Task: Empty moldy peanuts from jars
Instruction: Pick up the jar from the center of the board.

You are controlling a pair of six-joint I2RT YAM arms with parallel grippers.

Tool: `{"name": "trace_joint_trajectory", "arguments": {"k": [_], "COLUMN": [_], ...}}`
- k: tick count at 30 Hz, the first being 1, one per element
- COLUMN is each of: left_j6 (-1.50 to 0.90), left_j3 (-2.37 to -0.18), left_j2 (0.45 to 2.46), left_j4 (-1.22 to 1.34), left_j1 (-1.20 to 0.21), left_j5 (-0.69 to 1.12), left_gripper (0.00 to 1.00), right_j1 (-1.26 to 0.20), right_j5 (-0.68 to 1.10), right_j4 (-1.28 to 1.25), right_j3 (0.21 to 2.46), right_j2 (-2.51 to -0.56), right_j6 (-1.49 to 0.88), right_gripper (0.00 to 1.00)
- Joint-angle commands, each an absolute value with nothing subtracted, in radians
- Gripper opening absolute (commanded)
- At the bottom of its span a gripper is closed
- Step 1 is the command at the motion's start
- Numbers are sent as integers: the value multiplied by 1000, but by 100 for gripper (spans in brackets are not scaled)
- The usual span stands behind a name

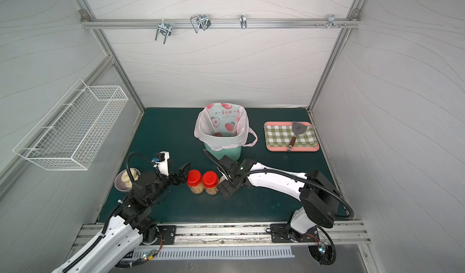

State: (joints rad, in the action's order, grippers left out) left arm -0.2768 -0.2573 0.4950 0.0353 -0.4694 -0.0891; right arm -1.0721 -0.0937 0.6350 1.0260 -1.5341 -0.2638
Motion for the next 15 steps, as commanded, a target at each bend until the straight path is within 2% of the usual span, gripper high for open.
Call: {"name": "trace_joint_trajectory", "arguments": {"k": [1,11,15], "left_j6": [-275,-264,-255], "left_j3": [-291,-300,-302], "left_j2": [501,535,541], "left_j4": [75,88,89], "left_j1": [-466,-466,-466], "left_j5": [-68,-37,-31], "left_gripper": [99,99,99], "right_j1": [-1086,-1089,-1090], "right_j5": [-107,-160,-184], "right_j4": [597,552,563], "right_j3": [1047,1057,1060], "right_j2": [-1560,-1621,-1641], "right_j6": [-256,-277,-286], "right_gripper": [99,93,86]}}
